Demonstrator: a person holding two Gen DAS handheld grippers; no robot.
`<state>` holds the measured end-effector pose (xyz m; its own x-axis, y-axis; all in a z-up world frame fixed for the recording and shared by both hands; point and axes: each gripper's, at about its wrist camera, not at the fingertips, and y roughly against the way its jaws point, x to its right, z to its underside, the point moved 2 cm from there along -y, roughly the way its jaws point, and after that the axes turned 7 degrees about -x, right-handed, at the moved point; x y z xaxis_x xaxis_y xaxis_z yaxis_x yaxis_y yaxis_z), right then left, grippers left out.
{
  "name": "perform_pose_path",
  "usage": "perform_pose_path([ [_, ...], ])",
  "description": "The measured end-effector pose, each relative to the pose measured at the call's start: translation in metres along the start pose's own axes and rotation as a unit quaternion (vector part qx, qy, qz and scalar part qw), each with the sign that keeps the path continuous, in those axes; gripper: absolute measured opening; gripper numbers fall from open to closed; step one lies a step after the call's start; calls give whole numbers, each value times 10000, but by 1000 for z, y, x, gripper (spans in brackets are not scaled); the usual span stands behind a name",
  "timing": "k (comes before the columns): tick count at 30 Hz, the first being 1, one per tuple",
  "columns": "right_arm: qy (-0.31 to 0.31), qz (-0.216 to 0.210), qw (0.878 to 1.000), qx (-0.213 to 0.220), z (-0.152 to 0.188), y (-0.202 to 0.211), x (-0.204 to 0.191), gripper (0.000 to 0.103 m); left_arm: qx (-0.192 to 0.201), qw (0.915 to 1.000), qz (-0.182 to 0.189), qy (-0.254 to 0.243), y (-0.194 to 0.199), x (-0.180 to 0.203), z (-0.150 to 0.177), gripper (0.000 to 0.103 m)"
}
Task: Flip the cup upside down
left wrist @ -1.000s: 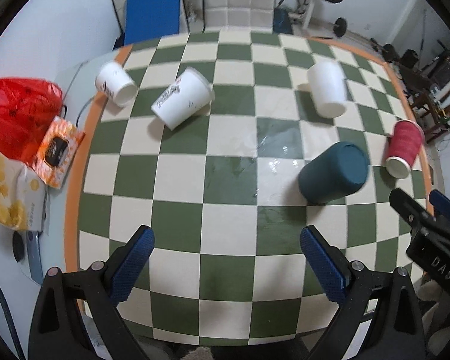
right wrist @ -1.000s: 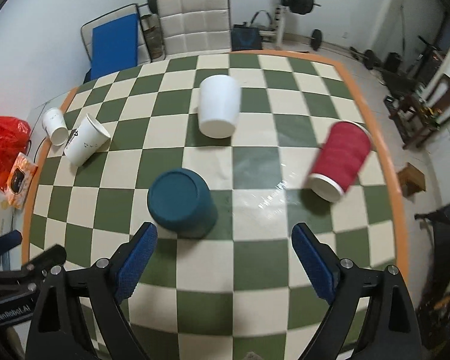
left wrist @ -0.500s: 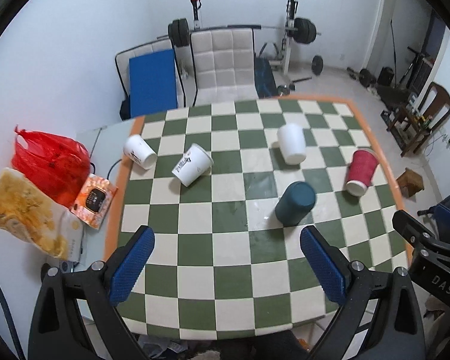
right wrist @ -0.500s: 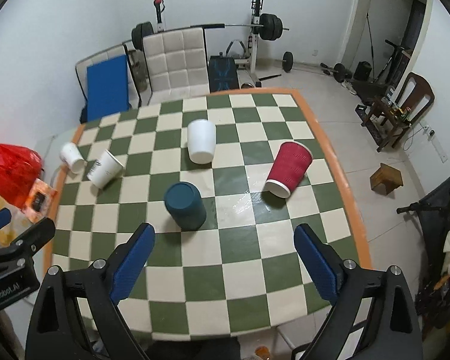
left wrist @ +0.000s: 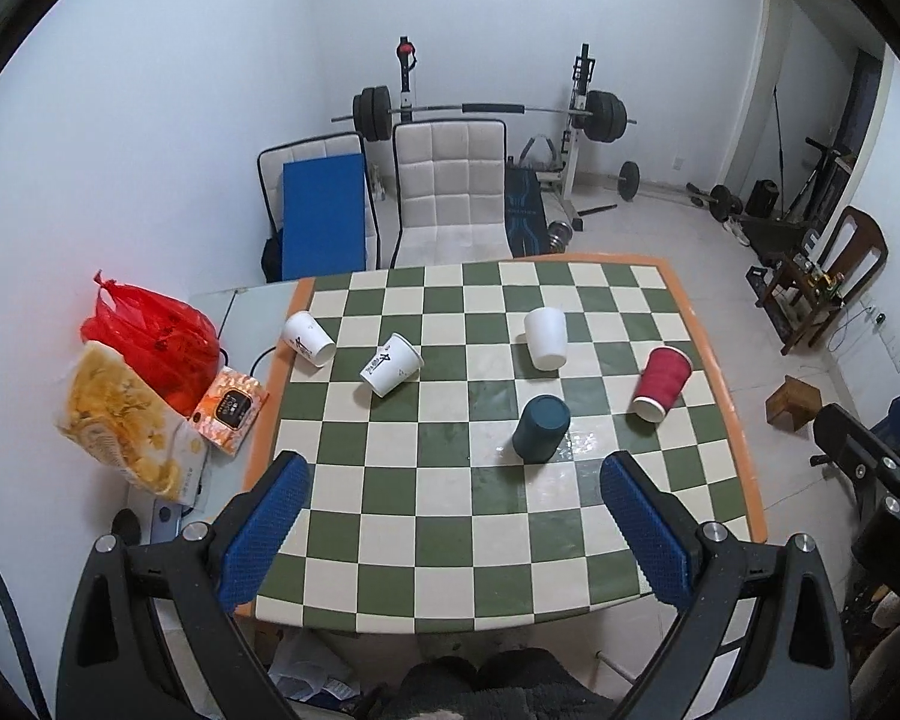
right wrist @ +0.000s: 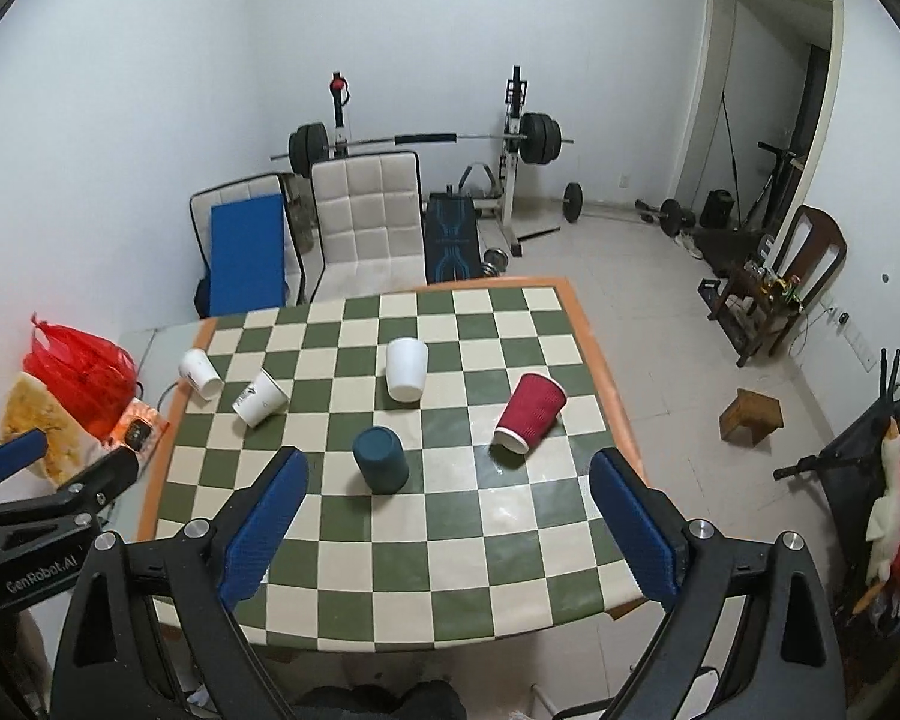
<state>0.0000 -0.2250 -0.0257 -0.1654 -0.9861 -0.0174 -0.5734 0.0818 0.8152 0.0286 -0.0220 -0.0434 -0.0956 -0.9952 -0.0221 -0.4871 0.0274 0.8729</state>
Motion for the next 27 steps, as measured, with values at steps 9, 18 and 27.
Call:
perform_pose_path([
  [9,-22,-79,9999,-72,4,31,9,97,154,9998,-33,98,30,4,5,100],
  [18,7,-116,9998,-182,0,25,17,97,113,9998,-67,135,32,4,7,100],
  [27,78,-157,9997,-169,-11,13,17,97,60,9998,-96,144,30,6,13,100],
])
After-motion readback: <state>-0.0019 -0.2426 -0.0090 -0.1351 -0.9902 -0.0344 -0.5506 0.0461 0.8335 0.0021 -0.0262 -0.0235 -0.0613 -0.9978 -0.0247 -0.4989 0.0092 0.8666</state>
